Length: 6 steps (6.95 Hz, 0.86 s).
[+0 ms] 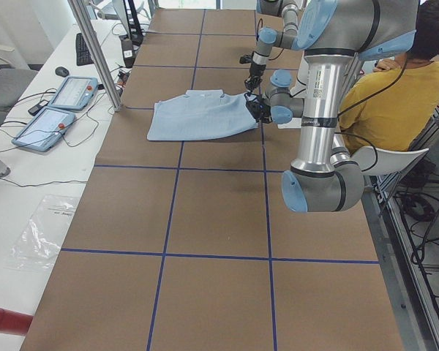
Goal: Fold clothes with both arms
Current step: 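Grasp both near corners of the shirt with both grippers, then lift the near edge with both grippers and fold it toward the far edge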
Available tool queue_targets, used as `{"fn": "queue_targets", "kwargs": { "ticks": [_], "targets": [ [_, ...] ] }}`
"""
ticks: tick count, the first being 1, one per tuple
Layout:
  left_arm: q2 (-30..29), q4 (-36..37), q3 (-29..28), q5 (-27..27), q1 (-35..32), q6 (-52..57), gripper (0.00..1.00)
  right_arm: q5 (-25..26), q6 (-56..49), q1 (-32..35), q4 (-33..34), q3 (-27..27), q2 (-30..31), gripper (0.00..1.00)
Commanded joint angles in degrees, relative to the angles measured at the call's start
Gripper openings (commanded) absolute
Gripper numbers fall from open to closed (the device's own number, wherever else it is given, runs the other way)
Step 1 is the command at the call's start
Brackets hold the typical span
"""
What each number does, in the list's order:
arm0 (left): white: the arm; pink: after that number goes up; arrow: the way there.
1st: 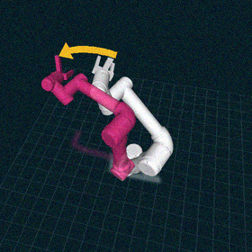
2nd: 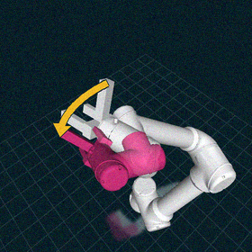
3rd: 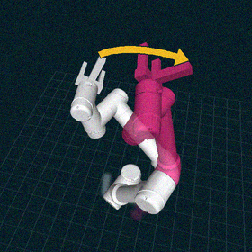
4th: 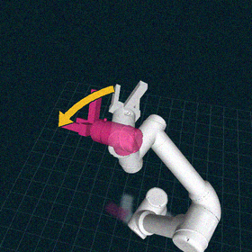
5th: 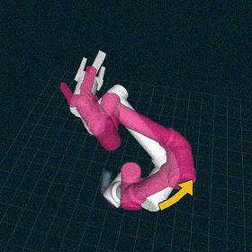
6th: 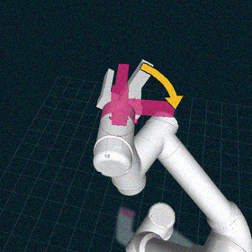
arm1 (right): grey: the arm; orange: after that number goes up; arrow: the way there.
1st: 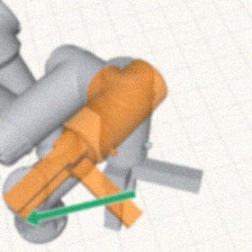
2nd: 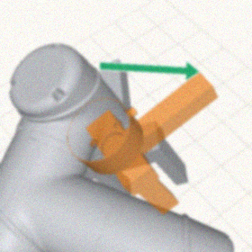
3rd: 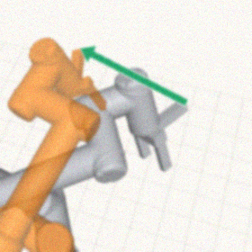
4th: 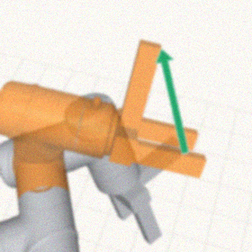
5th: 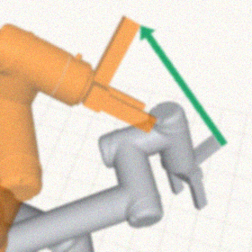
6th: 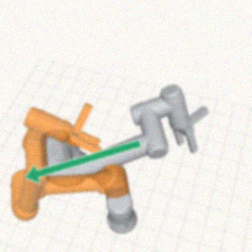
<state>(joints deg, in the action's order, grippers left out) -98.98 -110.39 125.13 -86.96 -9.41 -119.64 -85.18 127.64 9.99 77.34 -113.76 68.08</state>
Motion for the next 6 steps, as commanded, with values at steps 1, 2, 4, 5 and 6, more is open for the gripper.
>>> {"fn": "queue_targets", "kwargs": {
  "ticks": [1,2,4,5,6],
  "targets": [
    [-1.38,8.21,10.96,-0.58,-0.34,-0.77,0.00,-0.16,0.07,0.20,0.00,-9.94,5.73,0.00],
    [-2.35,9.13,12.23,-3.54,-2.70,0.10,0.00,-0.68,-0.19,1.95,0.00,-11.12,5.31,0.00],
    [-6.29,9.58,8.31,-6.90,-10.94,8.68,0.00,-1.65,-1.25,6.68,0.09,-9.21,2.78,0.00],
    [-9.09,9.58,2.45,-8.21,-14.46,13.07,0.00,-5.83,-3.42,11.23,0.18,-5.71,-0.63,0.00],
    [-10.69,8.88,-1.95,-9.62,-18.32,16.77,0.00,-9.62,-7.36,16.50,0.18,-0.11,-4.32,0.00]
  ]
}}
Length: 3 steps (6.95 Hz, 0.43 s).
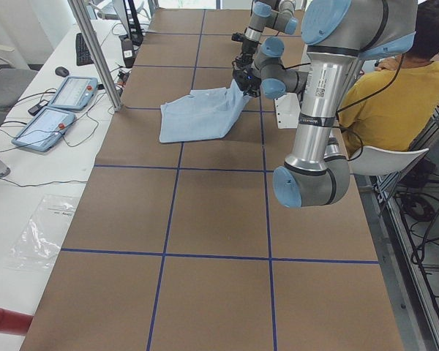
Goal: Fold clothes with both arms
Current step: 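Lift the near edge with both grippers and fold it toward the far edge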
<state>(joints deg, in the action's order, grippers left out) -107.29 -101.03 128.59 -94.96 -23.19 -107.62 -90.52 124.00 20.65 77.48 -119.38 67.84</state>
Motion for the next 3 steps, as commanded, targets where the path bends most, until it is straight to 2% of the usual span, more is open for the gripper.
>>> {"fn": "queue_targets", "kwargs": {
  "ticks": [1,2,3],
  "targets": [
    [-4.75,-0.92,-10.41,-2.24,-7.89,7.39,0.00,-5.01,-7.16,9.64,-0.31,10.87,-7.34,0.00],
    [-7.21,-1.19,-14.81,-2.25,-10.70,10.21,0.00,-6.07,-8.85,11.68,-0.57,17.10,-11.38,0.00],
    [-7.84,-5.02,-18.34,-2.25,-12.30,11.71,0.00,-7.56,-9.21,13.52,-0.66,24.91,-17.25,0.00]
  ]
}}
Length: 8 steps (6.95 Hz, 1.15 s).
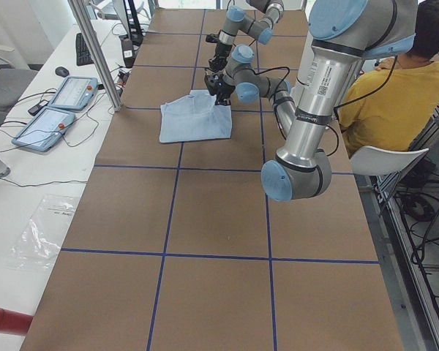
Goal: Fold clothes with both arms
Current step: 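Lift the near edge with both grippers and fold it toward the far edge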
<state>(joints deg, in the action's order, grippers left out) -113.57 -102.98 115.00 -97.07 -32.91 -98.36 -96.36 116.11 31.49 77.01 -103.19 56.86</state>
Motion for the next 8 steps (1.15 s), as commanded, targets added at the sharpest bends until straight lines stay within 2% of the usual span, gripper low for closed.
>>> {"fn": "queue_targets", "kwargs": {
  "ticks": [1,3,4,5,7,8],
  "targets": [
    [-2.00,-9.37,-10.53,-0.13,-3.56,2.56,0.00,-4.08,-1.50,3.92,-2.02,18.02,-12.76,0.00],
    [-7.08,-21.43,-25.46,-0.13,-7.16,4.82,0.00,-5.15,-2.55,6.20,-16.98,33.06,-14.67,0.00],
    [-7.89,-25.48,-30.05,-0.22,-8.48,6.15,0.00,-5.94,-2.99,6.74,-18.19,35.75,-16.58,0.00],
    [-8.50,-27.43,-33.32,-0.13,-9.19,7.29,0.00,-5.95,-2.99,6.83,-18.47,41.95,-21.74,0.00],
    [-9.65,-30.52,-38.51,-0.22,-12.17,11.94,0.00,-5.86,-3.43,8.84,-22.49,47.71,-23.19,0.00],
    [-9.91,-34.27,-42.19,-0.22,-12.09,11.96,0.00,-5.86,-3.60,8.85,-22.77,49.73,-24.24,0.00]
  ]
}}
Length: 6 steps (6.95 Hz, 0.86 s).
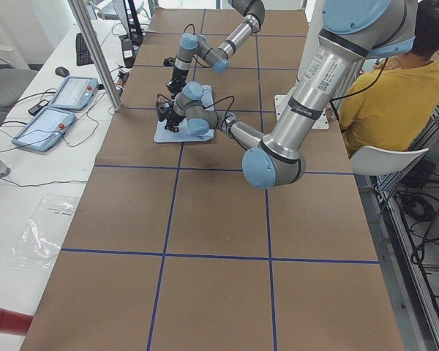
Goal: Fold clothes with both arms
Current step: 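Lay the folded edge down on the far edge with both grippers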
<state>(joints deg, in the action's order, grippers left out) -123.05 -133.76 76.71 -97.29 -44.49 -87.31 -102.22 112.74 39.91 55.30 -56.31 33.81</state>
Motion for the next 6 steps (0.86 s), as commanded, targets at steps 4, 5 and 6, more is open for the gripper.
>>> {"fn": "queue_targets", "kwargs": {
  "ticks": [4,5,6],
  "targets": [
    [-2.54,-7.57,-7.62,0.08,-0.77,1.88,0.00,0.53,-0.59,0.70,-3.27,5.59,-1.29,0.00],
    [-3.94,-7.57,-8.58,0.08,-0.77,2.05,0.00,0.79,-0.68,0.70,-3.27,5.77,-1.37,0.00],
    [-4.91,-7.83,-10.16,0.25,-0.86,2.23,0.00,1.49,-0.77,0.61,-3.27,6.47,-1.55,0.00]
  ]
}}
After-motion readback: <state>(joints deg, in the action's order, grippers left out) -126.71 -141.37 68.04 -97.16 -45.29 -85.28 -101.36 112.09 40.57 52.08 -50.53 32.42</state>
